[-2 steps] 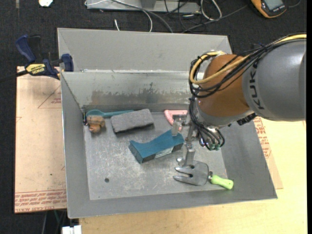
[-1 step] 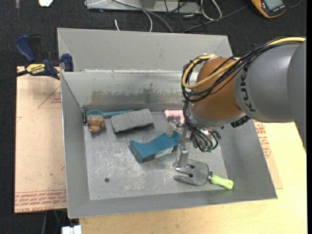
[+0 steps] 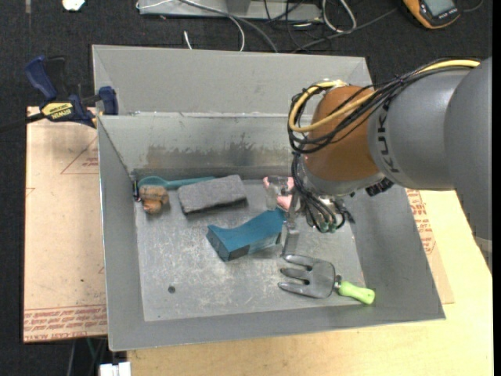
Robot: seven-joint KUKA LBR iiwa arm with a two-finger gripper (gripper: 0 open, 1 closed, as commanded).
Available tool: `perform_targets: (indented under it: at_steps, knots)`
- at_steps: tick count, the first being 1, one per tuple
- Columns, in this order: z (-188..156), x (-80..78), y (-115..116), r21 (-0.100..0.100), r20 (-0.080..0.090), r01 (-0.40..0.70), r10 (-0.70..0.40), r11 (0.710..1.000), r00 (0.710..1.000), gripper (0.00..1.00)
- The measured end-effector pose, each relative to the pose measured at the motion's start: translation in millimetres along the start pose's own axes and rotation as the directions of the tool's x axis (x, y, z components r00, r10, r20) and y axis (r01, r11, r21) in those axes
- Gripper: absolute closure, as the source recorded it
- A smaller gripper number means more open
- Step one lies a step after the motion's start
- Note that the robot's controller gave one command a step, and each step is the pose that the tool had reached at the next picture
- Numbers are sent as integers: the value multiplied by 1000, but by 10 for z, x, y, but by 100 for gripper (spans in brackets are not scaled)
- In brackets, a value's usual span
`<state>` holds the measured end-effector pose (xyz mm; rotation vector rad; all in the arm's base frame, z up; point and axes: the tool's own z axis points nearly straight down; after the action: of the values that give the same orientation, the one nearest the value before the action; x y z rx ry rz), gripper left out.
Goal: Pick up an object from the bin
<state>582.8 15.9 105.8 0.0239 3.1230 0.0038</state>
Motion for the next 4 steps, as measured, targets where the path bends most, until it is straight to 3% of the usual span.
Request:
perform_targets:
  at_steps: [1,2,3,4]
  knots:
    - [174,-132,178,0,-4,11,-11,1000,1000,0]
    - [128,216,235,0,-2,-18,18,1000,1000,100]
    - [128,216,235,1,-2,-17,17,1000,1000,100]
    - [-498,2,169,1,-8,-51,51,999,999,100]
